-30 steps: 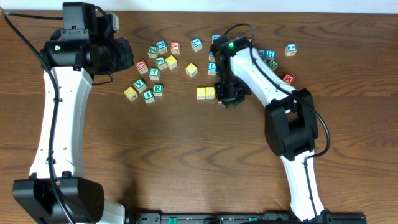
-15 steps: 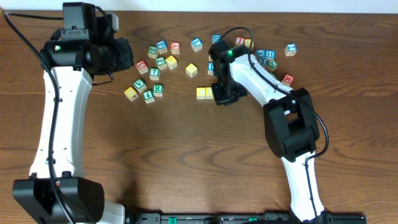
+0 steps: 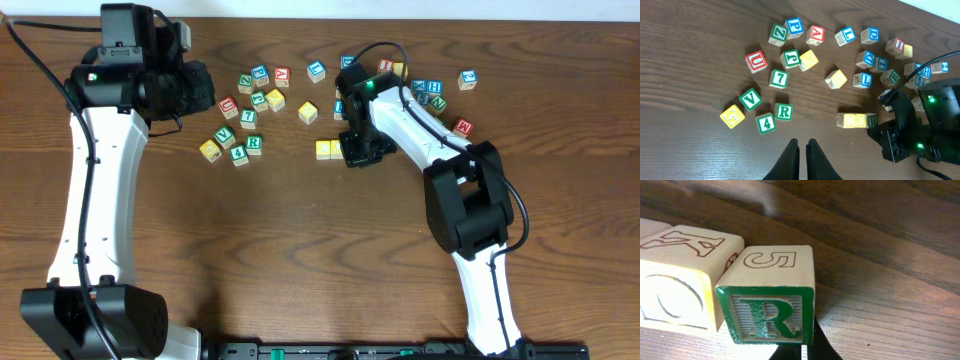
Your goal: Spell out CORL
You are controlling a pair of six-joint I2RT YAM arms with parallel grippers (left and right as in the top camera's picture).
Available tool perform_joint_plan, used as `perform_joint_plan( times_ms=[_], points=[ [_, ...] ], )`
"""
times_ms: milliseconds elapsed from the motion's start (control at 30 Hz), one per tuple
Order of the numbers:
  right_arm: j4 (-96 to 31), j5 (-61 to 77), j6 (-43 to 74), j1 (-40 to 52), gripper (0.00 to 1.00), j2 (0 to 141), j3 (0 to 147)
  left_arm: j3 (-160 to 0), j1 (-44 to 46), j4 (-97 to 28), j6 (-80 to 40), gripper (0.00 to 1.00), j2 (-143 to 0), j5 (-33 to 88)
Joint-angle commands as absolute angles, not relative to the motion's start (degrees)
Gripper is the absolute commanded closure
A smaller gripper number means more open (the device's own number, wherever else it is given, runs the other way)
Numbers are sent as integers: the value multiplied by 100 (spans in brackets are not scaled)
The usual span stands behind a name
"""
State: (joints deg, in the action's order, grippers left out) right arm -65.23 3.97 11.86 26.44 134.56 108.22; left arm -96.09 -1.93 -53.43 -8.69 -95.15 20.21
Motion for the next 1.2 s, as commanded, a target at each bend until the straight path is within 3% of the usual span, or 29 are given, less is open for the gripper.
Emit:
perform_joint_plan(
  times_ms=[0,367,567,1167],
  points=[
    [-6534,690,902,2670,99,13533,10916,-9675,-191,-5328,-751,92,-9430,1977],
    [-6989,814,764,2606,99,13100,11209,-9675,-191,-5328,-751,92,-9430,1975],
    [-6744,117,1310,2379,99,12728,11203,-9675,-191,-5310,-749,92,-9430,1977],
    [-5610,687,1540,2231,99,12761,10112,-9675,-191,-5301,-751,92,-9430,1977]
  ],
)
